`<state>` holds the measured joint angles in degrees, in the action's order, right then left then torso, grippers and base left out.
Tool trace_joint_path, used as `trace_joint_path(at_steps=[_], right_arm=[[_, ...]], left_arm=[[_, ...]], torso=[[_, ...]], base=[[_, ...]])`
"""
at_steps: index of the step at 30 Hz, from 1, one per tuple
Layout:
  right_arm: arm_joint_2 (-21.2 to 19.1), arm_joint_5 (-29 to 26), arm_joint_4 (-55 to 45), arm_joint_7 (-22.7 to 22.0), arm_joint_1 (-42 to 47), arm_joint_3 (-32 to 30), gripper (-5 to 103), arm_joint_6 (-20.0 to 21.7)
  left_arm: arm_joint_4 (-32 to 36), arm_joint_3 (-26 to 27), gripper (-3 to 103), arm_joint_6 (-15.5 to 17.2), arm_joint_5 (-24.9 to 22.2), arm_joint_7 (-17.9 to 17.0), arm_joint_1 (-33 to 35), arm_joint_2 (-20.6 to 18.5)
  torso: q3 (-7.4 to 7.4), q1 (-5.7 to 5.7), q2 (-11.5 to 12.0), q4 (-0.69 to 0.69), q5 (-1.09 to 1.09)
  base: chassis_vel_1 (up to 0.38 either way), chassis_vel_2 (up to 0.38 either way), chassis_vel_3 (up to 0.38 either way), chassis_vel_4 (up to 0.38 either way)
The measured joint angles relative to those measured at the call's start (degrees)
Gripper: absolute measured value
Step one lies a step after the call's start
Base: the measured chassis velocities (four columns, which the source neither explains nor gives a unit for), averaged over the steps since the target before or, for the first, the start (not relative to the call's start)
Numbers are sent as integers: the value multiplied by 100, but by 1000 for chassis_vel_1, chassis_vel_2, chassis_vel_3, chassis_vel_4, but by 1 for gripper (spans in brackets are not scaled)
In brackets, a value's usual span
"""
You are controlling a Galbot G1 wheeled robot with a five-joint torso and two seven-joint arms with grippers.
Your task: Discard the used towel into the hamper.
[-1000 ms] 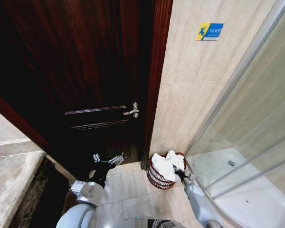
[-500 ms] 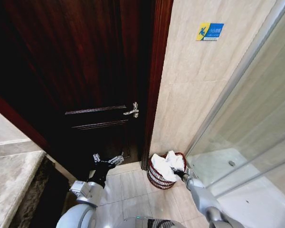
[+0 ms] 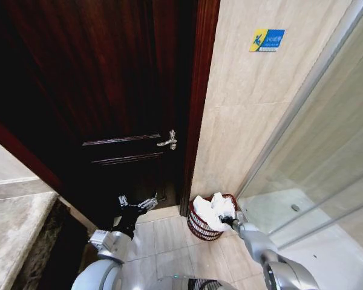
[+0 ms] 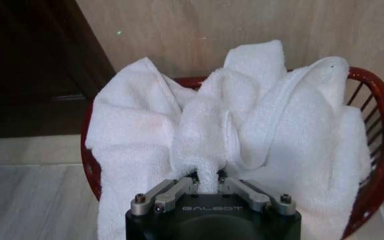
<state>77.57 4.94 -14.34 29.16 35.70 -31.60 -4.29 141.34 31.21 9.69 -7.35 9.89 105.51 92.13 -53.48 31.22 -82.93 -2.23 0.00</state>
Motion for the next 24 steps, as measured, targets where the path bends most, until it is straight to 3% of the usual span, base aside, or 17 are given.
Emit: trace_joint_path(at_steps=[5, 9, 11, 12, 15, 16, 18, 19, 21, 22, 24], right_arm=[[149, 77, 127, -300, -58, -37, 9, 99], [171, -419, -273, -296, 88, 86, 6, 331], [39, -932, -882, -139, 367, 360, 14, 401], [39, -932, -882, -139, 367, 360, 14, 401], [-230, -1712, -1738, 48, 818, 633, 30, 368], [-230, -1712, -1738, 48, 818, 633, 30, 368], [-552, -2195, -2682, 87, 1421, 798, 41, 347], [-685, -2265, -3083, 97, 1728, 798, 47, 197], [-732, -2283, -3233, 105, 1854, 793, 47, 103], [-860, -2317, -3703, 107, 2253, 742, 57, -104], [-910, -2325, -3944, 97, 2458, 699, 57, -210]], left_arm=[[0, 0, 100, 0, 0, 0, 0, 0], [0, 0, 100, 0, 0, 0, 0, 0], [0, 0, 100, 0, 0, 0, 0, 1], [0, 0, 100, 0, 0, 0, 0, 1], [0, 0, 100, 0, 0, 0, 0, 2], [0, 0, 100, 0, 0, 0, 0, 2], [0, 0, 100, 0, 0, 0, 0, 0], [0, 0, 100, 0, 0, 0, 0, 0], [0, 0, 100, 0, 0, 0, 1, 0], [0, 0, 100, 0, 0, 0, 0, 1], [0, 0, 100, 0, 0, 0, 0, 0]], torso=[[0, 0, 0, -1, -1], [0, 0, 0, -1, 1], [0, 0, 0, -2, 1], [0, 0, 0, -2, 1], [0, 0, 0, -2, 1], [0, 0, 0, -2, 1], [0, 0, 0, -1, 0], [1, 0, 0, 0, -1], [1, 0, 0, 0, -2], [0, -1, 0, 1, 3], [1, -1, 0, 1, 1]], base=[[0, 0, 0, 0], [0, 0, 0, 0], [0, 0, 0, 0], [0, 0, 0, 0], [0, 0, 0, 0], [0, 0, 0, 0], [0, 0, 0, 0], [0, 0, 0, 0], [0, 0, 0, 0], [0, 0, 0, 0], [0, 0, 0, 0]])
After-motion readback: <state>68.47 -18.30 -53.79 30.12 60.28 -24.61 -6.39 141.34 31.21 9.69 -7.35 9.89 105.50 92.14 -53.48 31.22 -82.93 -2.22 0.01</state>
